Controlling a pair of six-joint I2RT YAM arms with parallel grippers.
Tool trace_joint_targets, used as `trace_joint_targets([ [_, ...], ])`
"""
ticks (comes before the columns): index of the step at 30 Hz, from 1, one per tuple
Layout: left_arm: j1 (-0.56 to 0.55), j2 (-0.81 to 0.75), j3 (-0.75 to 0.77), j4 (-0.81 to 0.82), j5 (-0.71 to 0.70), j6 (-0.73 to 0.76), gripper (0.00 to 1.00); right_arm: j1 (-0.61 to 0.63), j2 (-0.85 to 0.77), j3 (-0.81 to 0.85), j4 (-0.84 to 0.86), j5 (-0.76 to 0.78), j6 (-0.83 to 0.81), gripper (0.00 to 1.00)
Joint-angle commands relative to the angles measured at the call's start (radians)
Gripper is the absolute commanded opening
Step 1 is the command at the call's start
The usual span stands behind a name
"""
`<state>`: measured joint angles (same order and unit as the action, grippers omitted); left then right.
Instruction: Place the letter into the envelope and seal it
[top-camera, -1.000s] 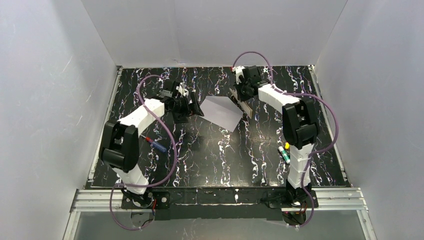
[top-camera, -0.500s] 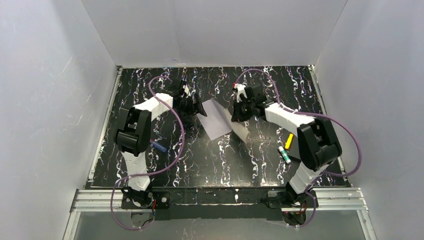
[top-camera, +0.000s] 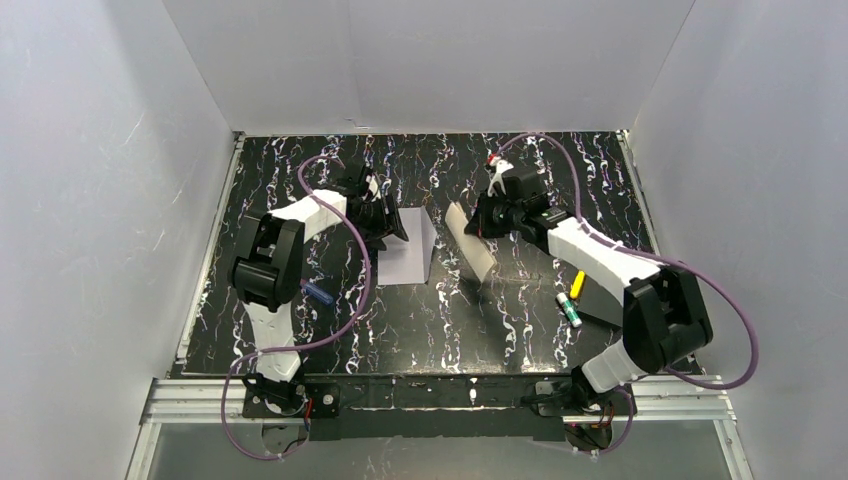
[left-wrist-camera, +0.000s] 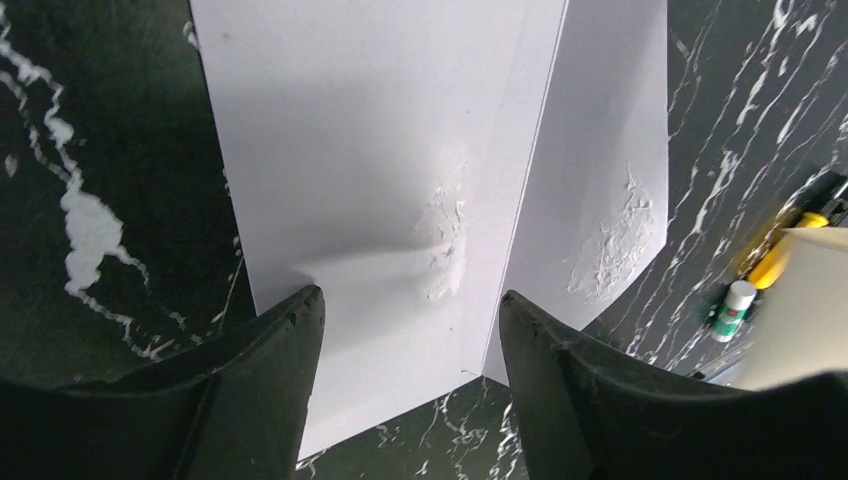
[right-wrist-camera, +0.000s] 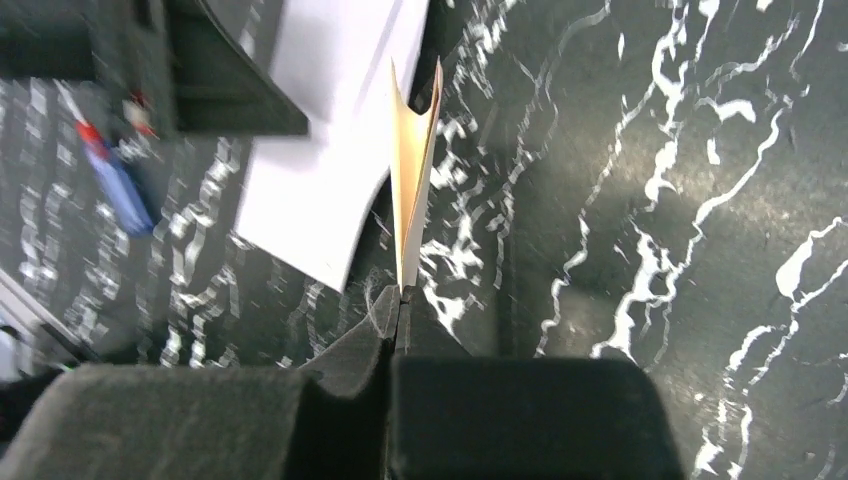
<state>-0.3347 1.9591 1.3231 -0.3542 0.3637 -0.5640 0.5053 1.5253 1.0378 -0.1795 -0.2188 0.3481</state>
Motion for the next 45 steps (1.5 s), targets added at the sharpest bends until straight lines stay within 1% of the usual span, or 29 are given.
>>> trace_joint_targets([
  [1,0.003,-0.109,-0.046,-0.055,-0.066,0.048,0.63,0.026,-0.082,0.032,0.209,0.067,0.230,0.01],
  [3,0.003,-0.151,-0.064,-0.065,-0.074,0.057,0.62,0.066,-0.053,0.036,0.338,0.112,0.325,0.01],
  [4,0.003,-0.163,-0.071,-0.069,-0.077,0.059,0.60,0.087,-0.030,0.041,0.391,0.133,0.354,0.01],
  [6,0.003,-0.171,-0.077,-0.098,-0.093,0.065,0.51,0.117,0.035,0.065,0.464,0.184,0.394,0.01],
  [7,0.003,-0.168,-0.070,-0.130,-0.123,0.062,0.46,0.120,0.072,0.087,0.470,0.209,0.436,0.01],
  [8,0.003,-0.166,-0.064,-0.153,-0.146,0.064,0.43,0.121,0.106,0.100,0.509,0.212,0.475,0.01],
  [10,0.003,-0.164,-0.062,-0.174,-0.176,0.069,0.41,0.125,0.172,0.107,0.642,0.169,0.494,0.01],
  [13,0.002,-0.154,-0.055,-0.199,-0.171,0.053,0.43,0.137,0.251,0.112,0.699,0.211,0.472,0.01],
  [15,0.003,-0.140,-0.056,-0.206,-0.166,0.040,0.43,0.137,0.278,0.045,0.819,0.282,0.479,0.01],
  [17,0.003,-0.123,-0.054,-0.217,-0.163,0.029,0.41,0.146,0.306,-0.054,1.005,0.373,0.451,0.01],
  [18,0.003,-0.119,-0.056,-0.212,-0.156,0.027,0.40,0.143,0.335,-0.058,1.035,0.402,0.442,0.01],
  [21,0.003,-0.124,-0.074,-0.160,-0.137,0.039,0.38,0.126,0.423,-0.040,1.110,0.382,0.407,0.01],
  [25,0.003,-0.120,-0.058,-0.178,-0.192,0.056,0.36,0.128,0.479,-0.058,1.201,0.376,0.400,0.01],
  [26,0.003,-0.115,-0.053,-0.194,-0.233,0.059,0.34,0.129,0.480,-0.072,1.212,0.389,0.376,0.01],
  [28,0.004,-0.090,-0.022,-0.268,-0.325,0.042,0.19,0.129,0.476,-0.082,1.192,0.436,0.306,0.01],
  [29,0.004,-0.070,-0.005,-0.298,-0.340,0.027,0.15,0.129,0.473,-0.084,1.180,0.469,0.267,0.01],
  [30,0.003,-0.053,0.003,-0.308,-0.322,0.018,0.13,0.129,0.471,-0.090,1.185,0.493,0.229,0.01],
  [33,0.003,-0.021,-0.019,-0.286,-0.245,-0.054,0.13,0.130,0.497,-0.094,1.249,0.473,0.166,0.01],
  [38,0.005,-0.001,-0.047,-0.258,-0.187,-0.119,0.19,0.148,0.561,-0.098,1.364,0.436,0.137,0.01],
  [41,0.004,-0.002,-0.066,-0.222,-0.132,-0.163,0.22,0.160,0.592,-0.085,1.385,0.451,0.119,0.01],
  [45,0.004,0.014,-0.059,-0.208,-0.114,-0.191,0.24,0.163,0.624,-0.079,1.403,0.440,0.136,0.01],
])
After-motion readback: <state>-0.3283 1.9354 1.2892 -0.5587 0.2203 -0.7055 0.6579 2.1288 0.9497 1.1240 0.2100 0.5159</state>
